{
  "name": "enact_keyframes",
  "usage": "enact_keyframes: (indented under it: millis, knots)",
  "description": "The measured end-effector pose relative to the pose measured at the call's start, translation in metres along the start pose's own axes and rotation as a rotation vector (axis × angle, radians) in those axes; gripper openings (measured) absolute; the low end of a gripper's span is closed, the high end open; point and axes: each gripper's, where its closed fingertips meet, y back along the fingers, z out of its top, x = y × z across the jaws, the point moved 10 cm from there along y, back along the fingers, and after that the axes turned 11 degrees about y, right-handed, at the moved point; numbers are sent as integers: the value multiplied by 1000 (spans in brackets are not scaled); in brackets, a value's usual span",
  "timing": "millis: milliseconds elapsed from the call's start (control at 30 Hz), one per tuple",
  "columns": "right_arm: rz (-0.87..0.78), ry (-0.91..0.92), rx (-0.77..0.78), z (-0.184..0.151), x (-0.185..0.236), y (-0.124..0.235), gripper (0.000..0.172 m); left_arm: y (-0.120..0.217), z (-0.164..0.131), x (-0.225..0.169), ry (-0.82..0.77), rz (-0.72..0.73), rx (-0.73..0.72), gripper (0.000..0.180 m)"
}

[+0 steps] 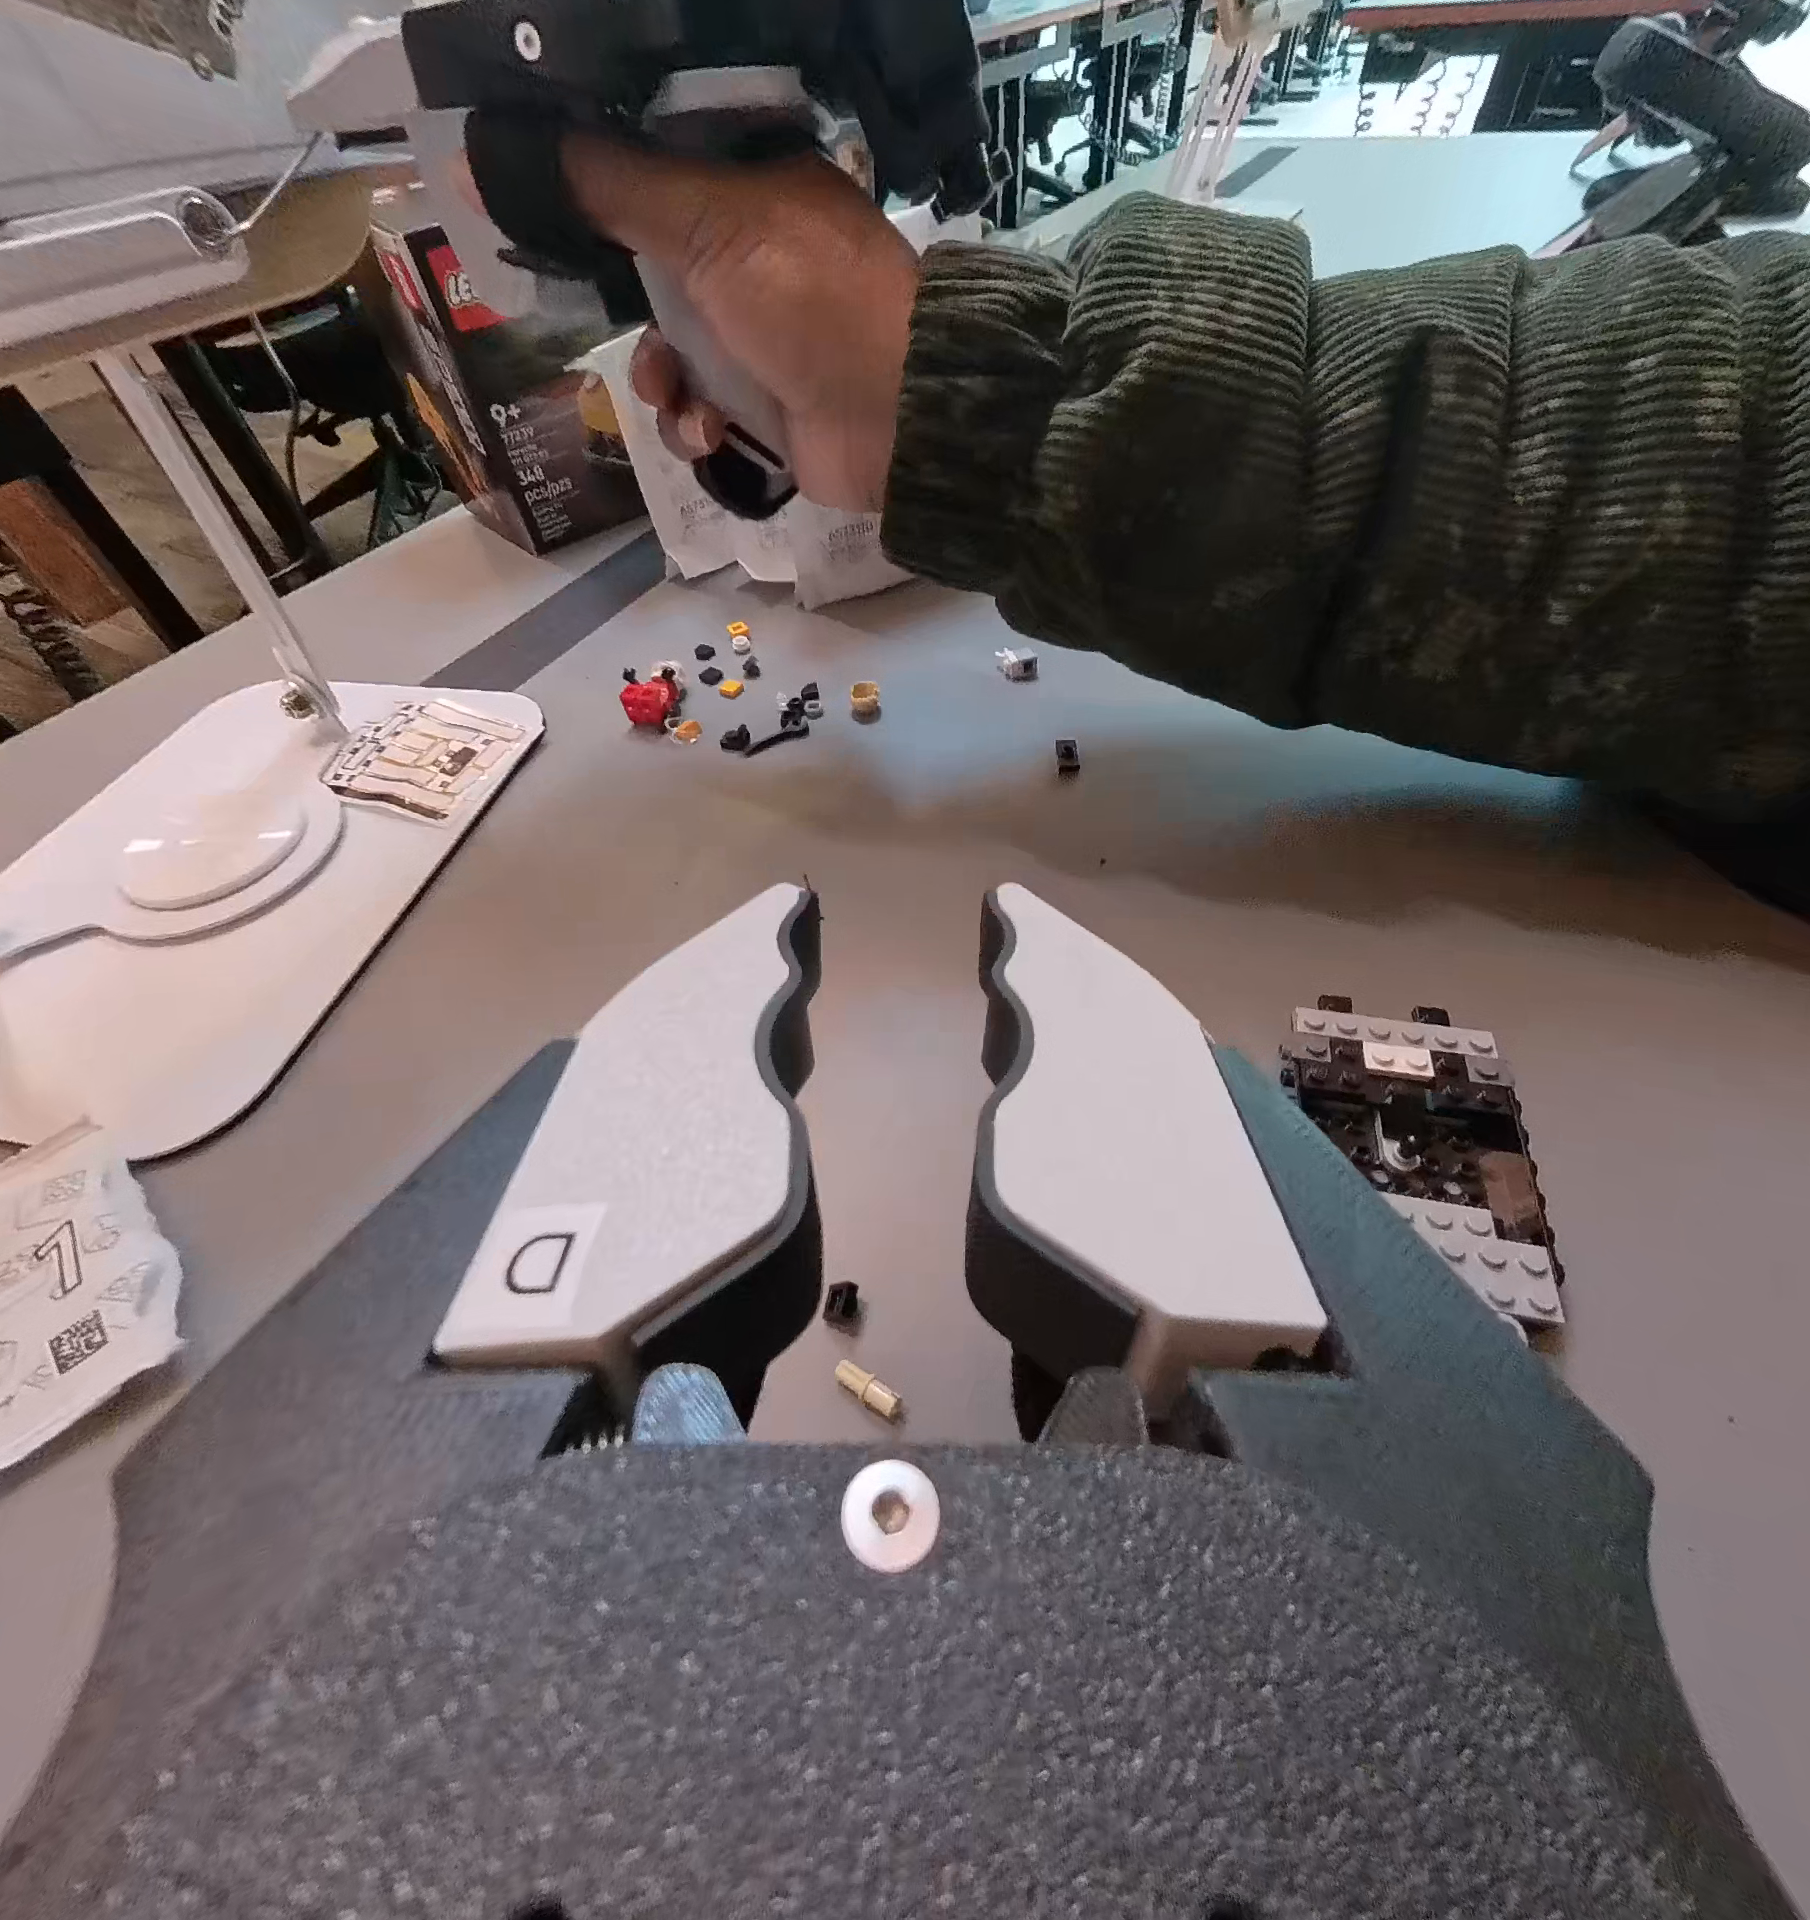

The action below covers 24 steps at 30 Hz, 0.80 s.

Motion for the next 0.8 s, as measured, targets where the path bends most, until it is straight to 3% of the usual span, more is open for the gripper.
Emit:
enact_keyframes:
  millis: [167,200,267,367,433,533,600,733,800]
  knots:
    - [54,-311,-31,-17,-4,5,10,-1,-3,-4,-12,-6,10,29]
    - [73,-359,-36,-20,-5,6,4,0,-4,-4,-10,-8,11,29]
    - [116,-371,-40,-24,-5,8,2,0,-4,-4,-5,-13,11,29]
    - [179,-302,-6,-26,-2,14,13,2,-5,-3,-4,-17,13,29]
    - [161,-180,31,-22,1,25,17,4,-5,-3,-6,-13,9,29]
    - [112,178,25,-1,25,40,22,6,-4,-2,4,-19,-6,29]
    - [108,405,6,19,55,37,40,6,-3,-1,14,-28,-9,28]
    - [146,677,4,48,120,0,81,6,-4,-2,6,-26,-3,29]
    - [121,782,19,53,143,-30,94,8,-6,-3,4,-20,-2,28]
